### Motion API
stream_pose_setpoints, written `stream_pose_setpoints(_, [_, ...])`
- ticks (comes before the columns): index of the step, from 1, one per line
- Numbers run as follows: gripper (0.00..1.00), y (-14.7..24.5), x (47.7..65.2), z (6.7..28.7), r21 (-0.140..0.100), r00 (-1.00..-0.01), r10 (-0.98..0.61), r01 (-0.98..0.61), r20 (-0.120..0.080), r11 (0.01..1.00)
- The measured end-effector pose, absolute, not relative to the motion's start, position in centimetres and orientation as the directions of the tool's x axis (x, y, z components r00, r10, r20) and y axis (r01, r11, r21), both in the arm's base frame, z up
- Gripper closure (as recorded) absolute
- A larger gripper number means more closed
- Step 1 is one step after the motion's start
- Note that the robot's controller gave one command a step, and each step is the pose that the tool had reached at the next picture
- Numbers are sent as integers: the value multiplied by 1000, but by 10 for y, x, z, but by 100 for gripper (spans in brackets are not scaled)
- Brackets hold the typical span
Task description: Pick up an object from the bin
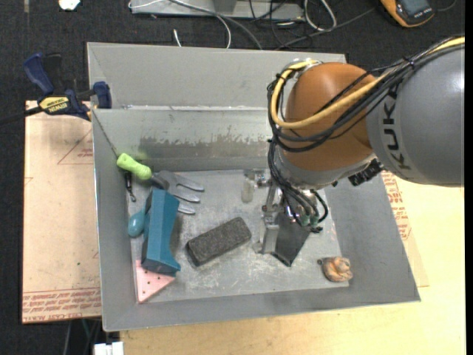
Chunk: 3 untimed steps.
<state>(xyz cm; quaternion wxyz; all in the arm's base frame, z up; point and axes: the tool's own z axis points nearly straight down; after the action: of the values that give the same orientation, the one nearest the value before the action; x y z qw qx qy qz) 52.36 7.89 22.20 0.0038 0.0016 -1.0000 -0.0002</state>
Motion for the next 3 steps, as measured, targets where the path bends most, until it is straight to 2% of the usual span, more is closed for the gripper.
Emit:
stream_pose_setpoints(1, [0,78,525,227,1,-1000,-1,-1,-1,1000])
stream_pose_setpoints(2, [0,75,537,174,3,-1000,0,0,-7,1000])
stream_pose_setpoints(3, [0,85,520,105,4,-1000,-10,-10,-12,1000])
